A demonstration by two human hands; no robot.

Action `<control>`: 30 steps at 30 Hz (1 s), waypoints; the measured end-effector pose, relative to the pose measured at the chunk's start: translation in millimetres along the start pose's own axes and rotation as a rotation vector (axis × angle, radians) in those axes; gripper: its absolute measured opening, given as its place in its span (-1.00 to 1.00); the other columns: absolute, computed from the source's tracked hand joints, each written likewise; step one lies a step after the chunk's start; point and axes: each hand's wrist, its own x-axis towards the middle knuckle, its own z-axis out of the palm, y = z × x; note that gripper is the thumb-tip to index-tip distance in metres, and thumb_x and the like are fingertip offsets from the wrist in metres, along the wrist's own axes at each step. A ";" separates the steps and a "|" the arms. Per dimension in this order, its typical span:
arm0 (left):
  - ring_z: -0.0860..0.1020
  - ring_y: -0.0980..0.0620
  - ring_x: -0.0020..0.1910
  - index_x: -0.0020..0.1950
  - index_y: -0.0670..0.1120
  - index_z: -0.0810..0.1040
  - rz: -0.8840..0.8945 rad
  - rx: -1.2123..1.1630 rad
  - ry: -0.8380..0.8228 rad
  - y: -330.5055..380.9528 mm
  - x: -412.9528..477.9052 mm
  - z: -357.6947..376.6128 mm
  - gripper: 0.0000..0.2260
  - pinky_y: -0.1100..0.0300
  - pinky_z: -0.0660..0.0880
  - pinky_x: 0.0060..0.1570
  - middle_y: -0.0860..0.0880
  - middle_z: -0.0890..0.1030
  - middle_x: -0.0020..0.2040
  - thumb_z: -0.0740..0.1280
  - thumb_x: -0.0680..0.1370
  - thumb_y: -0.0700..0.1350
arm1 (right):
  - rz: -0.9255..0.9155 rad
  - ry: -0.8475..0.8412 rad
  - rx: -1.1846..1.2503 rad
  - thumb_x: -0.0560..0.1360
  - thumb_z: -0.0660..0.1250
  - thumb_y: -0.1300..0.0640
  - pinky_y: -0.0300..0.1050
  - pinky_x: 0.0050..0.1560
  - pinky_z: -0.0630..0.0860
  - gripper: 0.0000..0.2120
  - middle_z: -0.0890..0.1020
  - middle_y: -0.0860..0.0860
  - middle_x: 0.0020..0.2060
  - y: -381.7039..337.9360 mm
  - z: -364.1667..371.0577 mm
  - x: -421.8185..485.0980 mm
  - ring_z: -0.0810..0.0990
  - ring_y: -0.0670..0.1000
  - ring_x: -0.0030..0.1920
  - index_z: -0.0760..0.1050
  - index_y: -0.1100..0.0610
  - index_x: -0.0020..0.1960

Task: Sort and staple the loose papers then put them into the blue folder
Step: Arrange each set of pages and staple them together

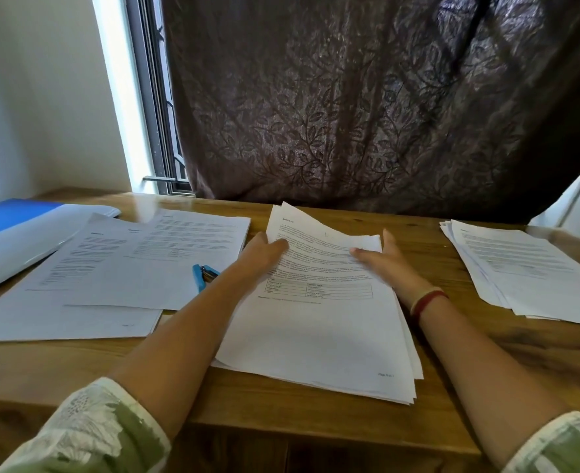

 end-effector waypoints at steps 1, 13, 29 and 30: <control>0.47 0.11 -0.11 0.42 -0.07 0.26 0.021 0.021 0.003 0.3 -1.9 1.6 -0.62 0.14 0.44 -0.14 0.06 0.46 0.19 0.21 0.64 -0.01 | -0.001 0.010 0.007 0.50 0.42 0.16 0.04 0.35 0.32 -0.09 0.18 0.10 0.53 -0.4 1.2 0.0 0.28 0.16 0.46 -0.14 0.04 0.59; 0.55 0.02 -0.05 0.29 0.03 0.36 -0.012 -0.205 0.075 -7.3 -0.1 -11.4 -0.77 0.14 0.45 -0.32 0.05 0.55 0.11 0.20 0.63 -0.11 | 0.125 -0.202 0.413 0.51 0.34 0.32 0.27 0.18 0.51 -0.75 0.66 0.19 0.08 -4.6 -0.8 -5.0 0.64 0.24 0.09 0.53 0.20 0.18; 0.48 0.10 -0.02 0.38 0.08 0.32 0.250 0.283 0.007 -4.9 -1.0 -6.2 -0.69 0.36 0.41 -0.16 0.11 0.46 0.28 0.23 0.64 -0.07 | -0.113 0.324 0.348 0.50 0.38 0.31 -0.32 -0.35 0.50 -0.79 0.61 -0.05 -0.15 5.0 10.4 -9.1 0.60 -0.12 -0.19 0.47 0.15 0.09; 0.49 0.10 0.00 0.37 0.08 0.33 0.263 0.284 0.038 -5.3 -1.5 -4.6 -0.69 0.36 0.42 -0.14 0.12 0.46 0.27 0.23 0.63 -0.05 | -0.111 0.360 0.364 0.48 0.41 0.30 -0.33 -0.36 0.49 -0.78 0.61 -0.05 -0.14 5.1 10.2 -8.8 0.61 -0.11 -0.18 0.47 0.13 0.08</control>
